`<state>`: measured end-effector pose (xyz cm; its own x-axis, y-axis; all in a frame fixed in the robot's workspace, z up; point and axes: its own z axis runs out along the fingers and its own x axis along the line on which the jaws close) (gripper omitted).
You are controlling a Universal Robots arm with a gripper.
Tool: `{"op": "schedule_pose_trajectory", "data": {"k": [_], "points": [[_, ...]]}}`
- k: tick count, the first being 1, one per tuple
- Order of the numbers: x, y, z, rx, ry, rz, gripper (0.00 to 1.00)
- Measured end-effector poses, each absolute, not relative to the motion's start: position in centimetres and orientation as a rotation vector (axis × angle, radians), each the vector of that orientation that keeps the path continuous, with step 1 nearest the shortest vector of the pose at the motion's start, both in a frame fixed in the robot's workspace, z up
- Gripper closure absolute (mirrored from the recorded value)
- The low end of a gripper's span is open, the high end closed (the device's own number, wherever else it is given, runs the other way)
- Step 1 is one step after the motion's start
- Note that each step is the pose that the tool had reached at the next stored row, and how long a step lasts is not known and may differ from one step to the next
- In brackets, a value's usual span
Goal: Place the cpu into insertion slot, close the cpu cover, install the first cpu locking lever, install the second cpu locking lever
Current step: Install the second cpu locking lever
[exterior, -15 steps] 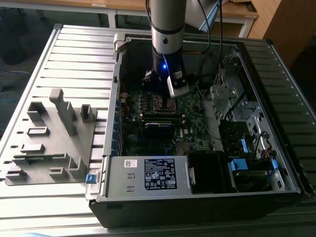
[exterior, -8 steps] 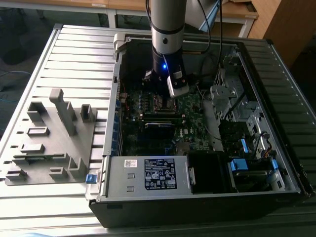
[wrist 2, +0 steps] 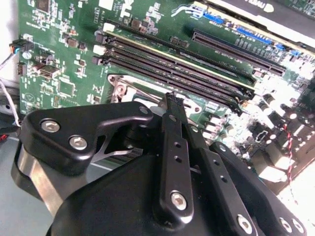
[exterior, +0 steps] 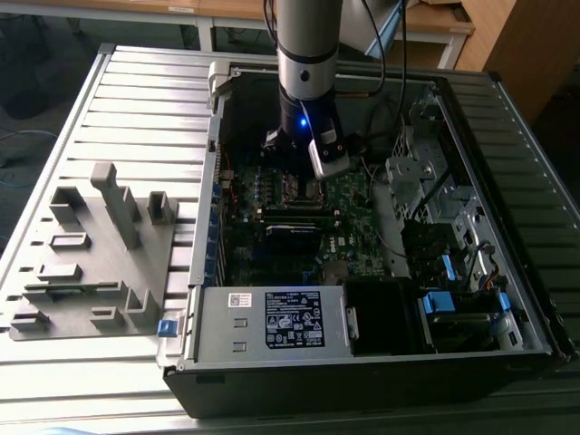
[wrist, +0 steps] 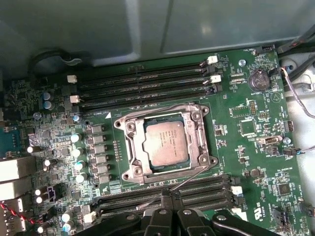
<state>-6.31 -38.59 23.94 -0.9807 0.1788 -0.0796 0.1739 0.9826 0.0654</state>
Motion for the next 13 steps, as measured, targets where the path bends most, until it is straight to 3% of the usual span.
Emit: {"op": "schedule_pose_trajectory", "data": {"k": [13], "points": [[-7.28,-38.48,23.76,0.271,3.042,0.088,0.89]]}}
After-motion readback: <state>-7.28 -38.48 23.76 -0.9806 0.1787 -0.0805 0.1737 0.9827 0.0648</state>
